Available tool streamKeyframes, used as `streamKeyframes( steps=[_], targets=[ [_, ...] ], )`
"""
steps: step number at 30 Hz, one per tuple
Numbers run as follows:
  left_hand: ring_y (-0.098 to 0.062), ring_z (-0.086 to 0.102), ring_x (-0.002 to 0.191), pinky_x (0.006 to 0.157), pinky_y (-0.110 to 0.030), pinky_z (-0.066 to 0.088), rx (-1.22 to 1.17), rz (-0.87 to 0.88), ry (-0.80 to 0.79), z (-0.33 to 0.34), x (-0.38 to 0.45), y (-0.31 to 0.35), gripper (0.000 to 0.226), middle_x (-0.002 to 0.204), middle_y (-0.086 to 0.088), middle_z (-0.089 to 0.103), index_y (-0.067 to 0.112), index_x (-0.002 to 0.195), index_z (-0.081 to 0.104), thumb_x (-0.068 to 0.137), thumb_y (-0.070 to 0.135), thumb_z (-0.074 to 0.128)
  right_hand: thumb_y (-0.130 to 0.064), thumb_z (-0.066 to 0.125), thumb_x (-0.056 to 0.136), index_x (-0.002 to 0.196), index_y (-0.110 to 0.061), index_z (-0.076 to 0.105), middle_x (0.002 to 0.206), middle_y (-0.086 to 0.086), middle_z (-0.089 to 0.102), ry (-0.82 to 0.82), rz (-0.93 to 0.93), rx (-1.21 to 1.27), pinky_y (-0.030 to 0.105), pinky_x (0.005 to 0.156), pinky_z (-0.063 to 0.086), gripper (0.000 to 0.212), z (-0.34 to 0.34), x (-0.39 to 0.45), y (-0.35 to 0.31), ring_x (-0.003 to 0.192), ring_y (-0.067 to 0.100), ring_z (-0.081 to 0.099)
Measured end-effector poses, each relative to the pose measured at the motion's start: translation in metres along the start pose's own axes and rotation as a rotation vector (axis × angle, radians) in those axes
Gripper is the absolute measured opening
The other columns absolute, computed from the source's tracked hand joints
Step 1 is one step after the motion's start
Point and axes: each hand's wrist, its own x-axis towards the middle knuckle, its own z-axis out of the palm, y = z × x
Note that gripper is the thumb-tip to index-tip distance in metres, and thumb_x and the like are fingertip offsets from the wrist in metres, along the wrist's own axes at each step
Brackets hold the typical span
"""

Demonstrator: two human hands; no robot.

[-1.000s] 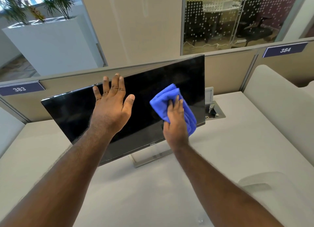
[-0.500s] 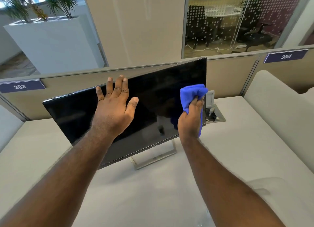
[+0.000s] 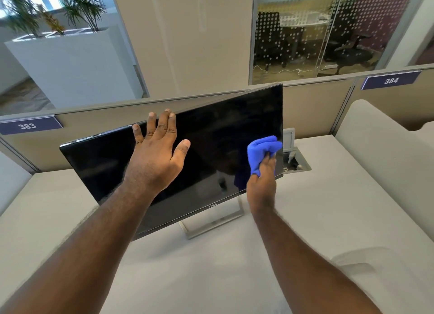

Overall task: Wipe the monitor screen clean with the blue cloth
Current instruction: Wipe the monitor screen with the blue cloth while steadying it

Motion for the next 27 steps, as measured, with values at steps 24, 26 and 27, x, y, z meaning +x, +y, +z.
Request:
streamKeyframes(
  steps=[24,26,27],
  targets=[
    [-0.015,-0.029,0.144,0.115,-0.044,-0.023,0.002,-0.005,-0.025,-0.002,0.002,-0.003,0.067,0.156,0.010,-0.026,0.023,0.154,-0.014,0.102,0.051,0.019,-0.002,0.048,0.091,0.152,-0.011,0.023,0.158,0.011,0.024,-0.068,-0.103,-0.077,0.044,0.119,0.024,0.066,-0.006,0.024,-0.022,0.145,0.027,0.023],
    [-0.016,-0.029,0.144,0.116,-0.045,-0.022,-0.001,-0.009,-0.022,-0.002,0.002,-0.002,0.068,0.156,0.010,-0.026,0.023,0.154,-0.014,0.102,0.051,0.020,-0.002,0.050,0.092,0.152,-0.007,0.025,0.159,0.012,0.023,-0.091,-0.160,-0.116,0.043,0.120,0.021,0.065,-0.004,0.011,-0.020,0.147,0.027,0.020],
    [-0.016,-0.029,0.144,0.116,-0.045,-0.022,0.001,-0.008,-0.017,-0.002,0.001,-0.002,0.067,0.156,0.010,-0.026,0.023,0.154,-0.014,0.102,0.051,0.019,-0.003,0.050,0.094,0.151,-0.005,0.026,0.159,0.013,0.023,-0.058,-0.169,-0.093,0.042,0.120,0.021,0.062,-0.002,0.012,-0.027,0.148,0.028,0.019]
  ],
)
